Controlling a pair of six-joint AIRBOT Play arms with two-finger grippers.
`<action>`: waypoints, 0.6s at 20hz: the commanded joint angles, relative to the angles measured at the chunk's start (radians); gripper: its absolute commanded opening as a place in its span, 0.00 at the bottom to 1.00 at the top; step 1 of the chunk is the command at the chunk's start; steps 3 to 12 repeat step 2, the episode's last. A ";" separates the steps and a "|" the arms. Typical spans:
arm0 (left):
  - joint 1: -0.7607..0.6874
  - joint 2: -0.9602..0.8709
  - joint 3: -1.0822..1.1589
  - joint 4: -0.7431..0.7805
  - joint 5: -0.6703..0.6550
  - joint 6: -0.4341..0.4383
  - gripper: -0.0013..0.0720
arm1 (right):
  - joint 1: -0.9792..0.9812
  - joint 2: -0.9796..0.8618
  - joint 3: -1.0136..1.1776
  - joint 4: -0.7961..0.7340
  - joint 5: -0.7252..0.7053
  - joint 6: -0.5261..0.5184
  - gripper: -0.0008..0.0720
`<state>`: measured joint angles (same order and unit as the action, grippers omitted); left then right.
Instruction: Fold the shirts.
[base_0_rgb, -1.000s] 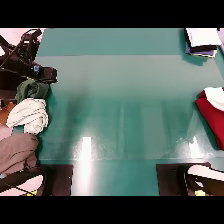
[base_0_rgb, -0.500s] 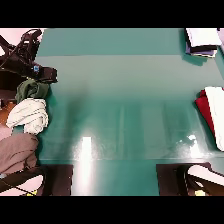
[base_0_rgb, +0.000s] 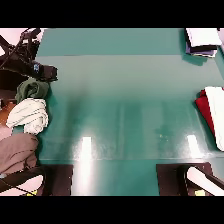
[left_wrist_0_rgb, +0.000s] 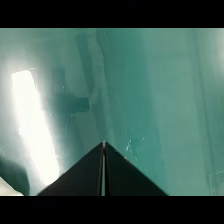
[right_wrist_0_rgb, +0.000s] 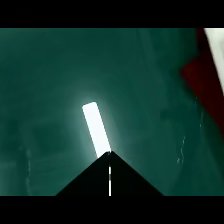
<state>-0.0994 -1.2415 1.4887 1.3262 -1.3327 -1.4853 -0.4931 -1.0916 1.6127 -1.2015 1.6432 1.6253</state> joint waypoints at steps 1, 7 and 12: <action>0.000 -0.001 0.000 0.000 0.021 0.000 0.06 | 0.166 0.039 0.000 0.023 -0.055 -0.003 0.04; 0.000 -0.001 0.000 0.000 0.021 0.000 0.06 | 0.195 0.043 0.000 0.022 -0.064 -0.003 0.04; 0.000 -0.001 0.000 0.000 0.021 0.000 0.06 | 0.195 0.043 0.000 0.022 -0.064 -0.003 0.04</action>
